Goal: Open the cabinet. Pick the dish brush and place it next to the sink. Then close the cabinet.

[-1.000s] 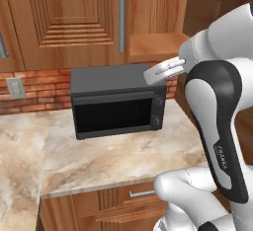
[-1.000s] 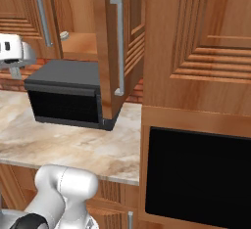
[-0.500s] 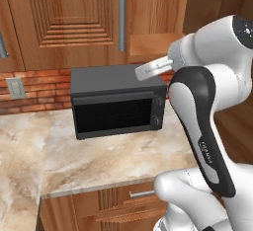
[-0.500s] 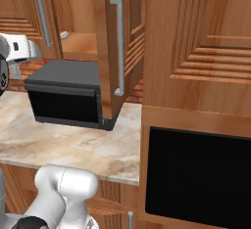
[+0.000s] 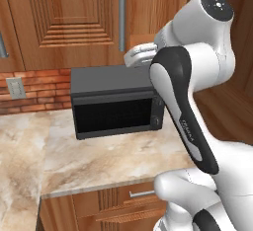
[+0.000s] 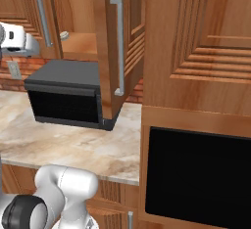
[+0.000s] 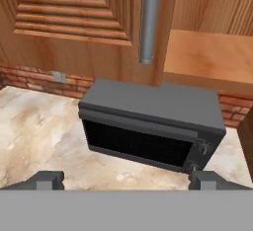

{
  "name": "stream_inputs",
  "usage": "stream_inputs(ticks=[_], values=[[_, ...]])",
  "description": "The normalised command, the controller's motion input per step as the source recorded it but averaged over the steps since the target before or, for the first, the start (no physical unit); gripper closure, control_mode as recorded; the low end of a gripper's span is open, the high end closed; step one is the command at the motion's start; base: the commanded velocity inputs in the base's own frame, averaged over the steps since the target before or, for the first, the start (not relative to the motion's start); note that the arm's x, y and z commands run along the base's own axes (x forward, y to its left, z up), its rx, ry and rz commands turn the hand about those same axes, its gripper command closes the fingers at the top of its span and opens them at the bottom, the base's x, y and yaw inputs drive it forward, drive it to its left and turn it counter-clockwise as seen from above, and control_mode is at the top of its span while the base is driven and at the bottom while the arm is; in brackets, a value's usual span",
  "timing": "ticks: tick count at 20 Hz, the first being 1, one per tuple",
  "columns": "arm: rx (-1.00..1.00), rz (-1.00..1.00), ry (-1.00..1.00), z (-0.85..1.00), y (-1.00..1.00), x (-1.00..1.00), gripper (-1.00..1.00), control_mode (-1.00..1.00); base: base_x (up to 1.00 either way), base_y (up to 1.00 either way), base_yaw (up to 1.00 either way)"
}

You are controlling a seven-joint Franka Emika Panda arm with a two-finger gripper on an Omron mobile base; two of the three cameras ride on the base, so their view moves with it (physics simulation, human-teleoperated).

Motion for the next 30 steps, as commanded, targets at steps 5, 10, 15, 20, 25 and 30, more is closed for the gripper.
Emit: stream_inputs(ticks=[5,10,15,20,25,30], values=[[0.0,-0.11,0.0,0.0,0.07,0.19,-1.0,-1.0,0.0,0.0,0.0],[0.0,-0.05,-0.1,-0.06,0.0,0.21,-1.0,-1.0,0.0,0.0,0.0],[0.0,-0.03,-0.08,0.0,0.0,0.02,-1.0,-1.0,0.0,0.0,0.0],[0.0,0.0,0.0,0.0,-0.14,0.13,-1.0,-1.0,0.0,0.0,0.0],[0.0,0.0,0.0,0.0,-0.03,0.28,-1.0,-1.0,0.0,0.0,0.0],[0.0,-0.01,0.0,0.0,0.04,0.32,-1.0,-1.0,0.0,0.0,0.0]])
